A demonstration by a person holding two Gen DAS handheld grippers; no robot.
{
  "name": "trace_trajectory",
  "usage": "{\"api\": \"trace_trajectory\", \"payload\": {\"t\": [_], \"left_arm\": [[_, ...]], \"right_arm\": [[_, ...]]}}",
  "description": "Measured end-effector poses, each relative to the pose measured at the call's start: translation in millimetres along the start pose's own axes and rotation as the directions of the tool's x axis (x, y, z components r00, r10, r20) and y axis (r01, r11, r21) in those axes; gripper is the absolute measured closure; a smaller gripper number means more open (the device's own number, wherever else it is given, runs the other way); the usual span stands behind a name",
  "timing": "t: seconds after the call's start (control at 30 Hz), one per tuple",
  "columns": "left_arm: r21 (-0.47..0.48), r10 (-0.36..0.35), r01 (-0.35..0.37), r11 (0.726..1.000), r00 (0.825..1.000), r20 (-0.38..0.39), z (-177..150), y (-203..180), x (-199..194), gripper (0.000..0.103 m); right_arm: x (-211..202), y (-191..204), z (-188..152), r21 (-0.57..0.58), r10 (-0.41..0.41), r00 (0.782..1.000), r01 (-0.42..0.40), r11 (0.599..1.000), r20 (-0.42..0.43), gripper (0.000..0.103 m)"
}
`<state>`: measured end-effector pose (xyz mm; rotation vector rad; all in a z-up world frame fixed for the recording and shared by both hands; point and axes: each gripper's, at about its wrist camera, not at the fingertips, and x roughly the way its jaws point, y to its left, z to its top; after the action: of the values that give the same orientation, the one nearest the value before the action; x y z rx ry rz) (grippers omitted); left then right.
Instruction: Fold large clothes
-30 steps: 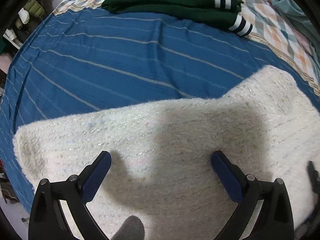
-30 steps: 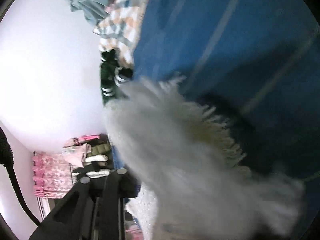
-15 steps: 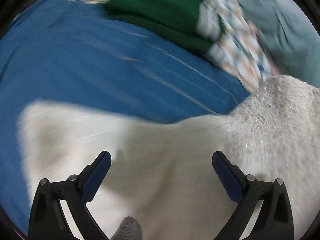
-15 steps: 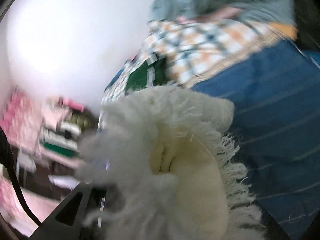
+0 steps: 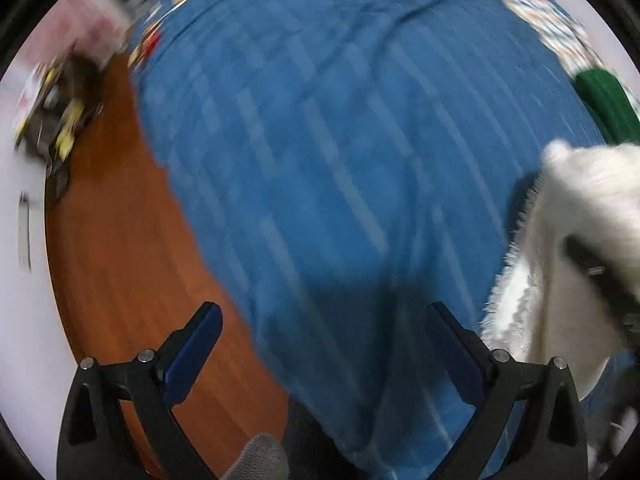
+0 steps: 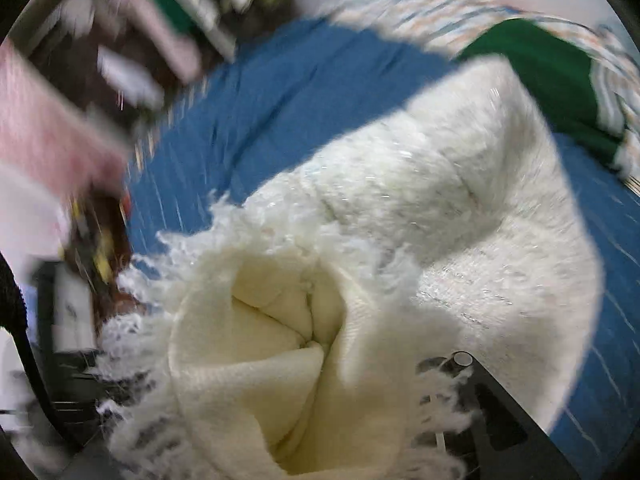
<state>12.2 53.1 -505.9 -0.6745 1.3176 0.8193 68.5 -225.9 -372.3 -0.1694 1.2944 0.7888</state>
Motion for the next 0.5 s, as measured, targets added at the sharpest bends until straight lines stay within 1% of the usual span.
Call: {"api": "trace_trajectory", "payload": {"t": [0.03,0.07,0.1,0.13,0.17,0.2,0.23,0.27,0.3,0.33,0.4,0.43,0.5], "left_arm": [[-0.037,-0.023,0.023,0.999,1.0,-0.009,-5,8,0,0.0],[-0.063,-0.05,0.049,0.997,0.999,-0.016,-8,11,-1,0.0],[-0.082,-0.073,0.071,0.994,0.997,-0.021,-11,14,-3,0.0],[-0.113,-0.126,0.123,0.986,0.992,-0.022,-15,17,-8,0.0],[-0.129,-0.158,0.154,0.98,0.987,-0.019,-21,22,-12,0.0],[-0.145,-0.198,0.194,0.97,0.98,-0.014,-23,19,-18,0.0],[-0.155,-0.237,0.234,0.96,0.971,-0.006,-26,17,-23,0.0],[-0.164,-0.294,0.291,0.943,0.956,0.006,-25,14,-29,0.0],[-0.167,-0.337,0.334,0.928,0.942,0.01,-25,5,-31,0.0],[-0.169,-0.363,0.359,0.918,0.932,0.01,-26,-3,-30,0.0],[-0.168,-0.439,0.433,0.886,0.899,0.005,-20,-20,-24,0.0],[-0.165,-0.467,0.462,0.871,0.884,0.009,-17,-34,-20,0.0],[-0.154,-0.509,0.504,0.85,0.861,0.008,-7,-58,-7,0.0]], "right_arm": [[13,8,-1,-0.024,-0.006,0.999,0.005,1.0,-0.052,0.075],[18,15,-2,-0.04,0.001,0.996,-0.005,0.999,-0.084,0.068],[14,18,-3,-0.046,0.023,0.995,-0.028,0.999,-0.094,0.056],[7,18,-3,-0.038,0.064,0.994,-0.067,0.997,-0.094,0.048],[-3,16,-4,-0.021,0.119,0.988,-0.122,0.992,-0.097,0.034],[-20,9,-8,0.017,0.187,0.978,-0.186,0.982,-0.098,0.03],[-31,3,-12,0.043,0.221,0.971,-0.218,0.975,-0.091,0.03],[-46,-6,-17,0.074,0.265,0.961,-0.26,0.963,-0.079,0.03],[-60,-18,-24,0.102,0.294,0.953,-0.287,0.953,-0.069,0.03],[-73,-33,-32,0.132,0.293,0.954,-0.284,0.95,-0.057,0.03],[-89,-63,-46,0.194,0.265,0.963,-0.251,0.948,-0.049,0.03],[-97,-82,-57,0.24,0.241,0.969,-0.222,0.945,-0.052,0.03],[-103,-116,-75,0.32,0.199,0.978,-0.169,0.932,-0.063,0.03]]}}
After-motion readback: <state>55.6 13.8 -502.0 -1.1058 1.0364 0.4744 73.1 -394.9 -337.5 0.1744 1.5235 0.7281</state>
